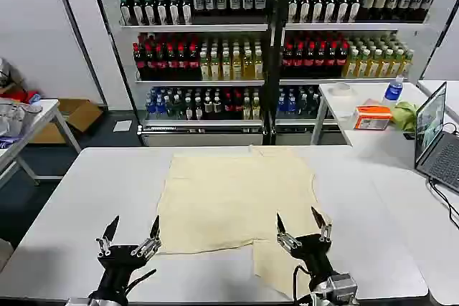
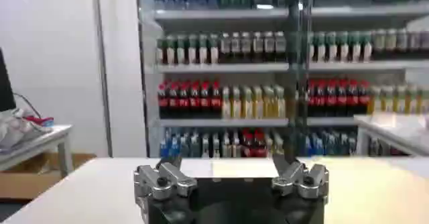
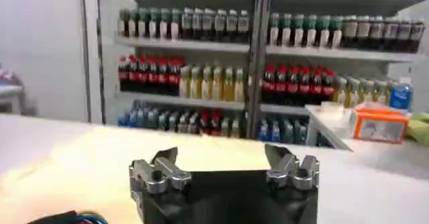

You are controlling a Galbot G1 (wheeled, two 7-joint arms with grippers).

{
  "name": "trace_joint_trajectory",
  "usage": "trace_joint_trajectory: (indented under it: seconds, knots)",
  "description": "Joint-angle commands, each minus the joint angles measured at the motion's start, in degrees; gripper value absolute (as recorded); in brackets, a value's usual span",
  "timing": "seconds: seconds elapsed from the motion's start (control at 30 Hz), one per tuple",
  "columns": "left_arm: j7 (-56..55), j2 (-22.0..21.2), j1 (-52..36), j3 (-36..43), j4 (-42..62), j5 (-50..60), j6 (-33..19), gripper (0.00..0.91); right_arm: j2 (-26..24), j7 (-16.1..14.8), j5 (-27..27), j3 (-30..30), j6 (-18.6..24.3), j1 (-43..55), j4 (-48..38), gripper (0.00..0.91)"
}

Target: Fold and organize the clothes.

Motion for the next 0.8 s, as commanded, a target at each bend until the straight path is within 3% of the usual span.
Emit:
trace_joint_trajectory:
  seconds: [0.03, 0.23, 0.53, 0.8]
  knots:
    - [-1.82, 4.77, -4.87, 1.05, 5.88, -0.33, 12.3, 0.907, 0.03, 1.67, -0.9, 0.47, -1.94, -4.32, -0.24, 0.907]
    - [-3.1, 5.46, -8.76, 4.72, 11.55, 0.99, 15.34, 0.907, 1.22, 3.17, -3.44, -0.81, -2.14, -7.17, -1.1, 0.907]
    - [-3.98, 6.41, -12.86, 6.97, 16.89, 0.33, 15.36, 0.907, 2.64, 4.82, -7.64, -3.48, -0.76, -12.78, -2.28, 0.907]
    - [-4.35, 6.55, -14.42, 8.04, 19.46, -1.13, 15.36, 0.907, 3.74, 6.64, -7.93, -4.05, -0.97, -13.03, -3.52, 0.907]
